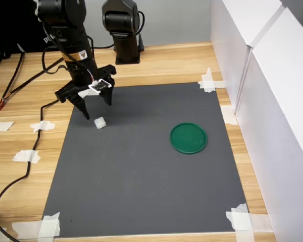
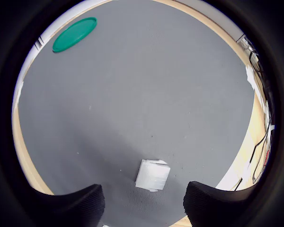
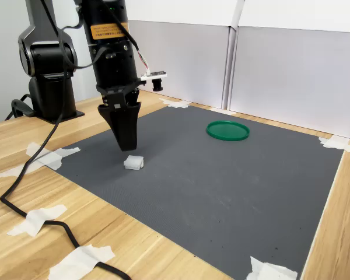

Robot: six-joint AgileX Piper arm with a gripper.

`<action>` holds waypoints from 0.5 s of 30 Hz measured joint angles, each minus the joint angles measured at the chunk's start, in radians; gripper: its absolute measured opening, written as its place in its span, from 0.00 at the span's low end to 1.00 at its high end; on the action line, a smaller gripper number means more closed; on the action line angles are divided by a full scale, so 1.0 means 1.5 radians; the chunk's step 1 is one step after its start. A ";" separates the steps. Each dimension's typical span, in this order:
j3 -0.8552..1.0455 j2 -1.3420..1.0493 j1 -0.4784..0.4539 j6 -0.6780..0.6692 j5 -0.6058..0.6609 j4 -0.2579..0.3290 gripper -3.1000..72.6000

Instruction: Grasp a white terminal and put it on the green lid.

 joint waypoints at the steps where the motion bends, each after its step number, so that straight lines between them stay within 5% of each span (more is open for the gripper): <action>1: 0.000 0.008 0.000 0.005 -0.003 -0.004 0.97; 15: 0.000 0.059 0.000 0.033 -0.041 -0.029 0.91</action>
